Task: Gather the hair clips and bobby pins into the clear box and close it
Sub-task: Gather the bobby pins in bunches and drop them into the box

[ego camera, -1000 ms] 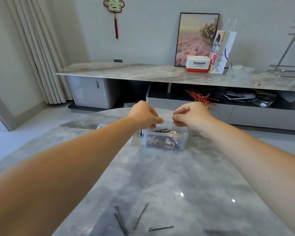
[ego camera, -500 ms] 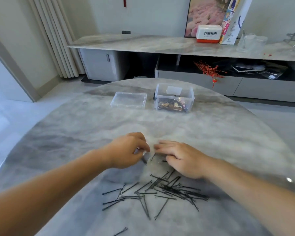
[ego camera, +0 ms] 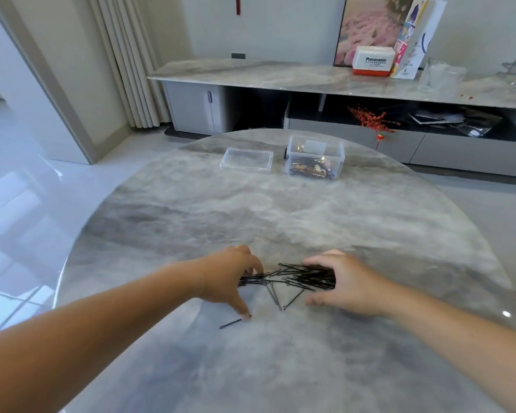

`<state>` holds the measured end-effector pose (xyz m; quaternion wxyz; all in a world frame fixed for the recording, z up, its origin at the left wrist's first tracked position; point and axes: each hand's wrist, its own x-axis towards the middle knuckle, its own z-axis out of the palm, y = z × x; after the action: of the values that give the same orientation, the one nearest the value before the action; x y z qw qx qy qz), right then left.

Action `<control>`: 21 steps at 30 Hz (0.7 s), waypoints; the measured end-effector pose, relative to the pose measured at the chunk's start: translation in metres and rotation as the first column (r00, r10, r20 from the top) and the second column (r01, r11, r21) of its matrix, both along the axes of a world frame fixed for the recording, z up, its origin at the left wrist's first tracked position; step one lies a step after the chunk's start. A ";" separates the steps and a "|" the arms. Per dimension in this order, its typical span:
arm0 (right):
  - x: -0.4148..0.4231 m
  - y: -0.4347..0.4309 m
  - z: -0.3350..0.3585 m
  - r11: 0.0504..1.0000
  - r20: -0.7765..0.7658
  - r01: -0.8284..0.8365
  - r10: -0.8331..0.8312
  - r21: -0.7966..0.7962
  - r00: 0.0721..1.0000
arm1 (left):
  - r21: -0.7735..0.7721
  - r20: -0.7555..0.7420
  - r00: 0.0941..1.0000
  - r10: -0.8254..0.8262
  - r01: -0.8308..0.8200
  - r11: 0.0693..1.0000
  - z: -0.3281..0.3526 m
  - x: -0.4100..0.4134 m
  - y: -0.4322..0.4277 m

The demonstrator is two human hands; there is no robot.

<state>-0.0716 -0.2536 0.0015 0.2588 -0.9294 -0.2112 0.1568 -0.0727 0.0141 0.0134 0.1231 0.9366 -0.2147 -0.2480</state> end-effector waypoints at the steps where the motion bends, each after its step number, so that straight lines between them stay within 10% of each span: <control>1: 0.000 0.003 0.000 0.999 0.006 0.031 -0.031 0.021 0.999 | -0.014 0.016 1.000 0.014 -0.014 1.000 0.001 -0.001 0.000; 14: 0.012 0.016 -0.010 0.986 -0.075 0.087 -0.077 0.139 0.994 | -0.183 0.018 0.979 0.202 -0.195 0.963 -0.005 0.011 -0.014; 21: 0.017 0.022 0.000 0.997 -0.015 -0.030 0.029 -0.075 0.999 | 0.075 0.021 0.993 0.115 -0.116 0.990 0.006 0.012 -0.014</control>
<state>-0.0548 -0.2319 0.0012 0.2226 -0.9342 -0.2170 0.1750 -0.0603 0.0003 0.0189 0.0997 0.9535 -0.1514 -0.2408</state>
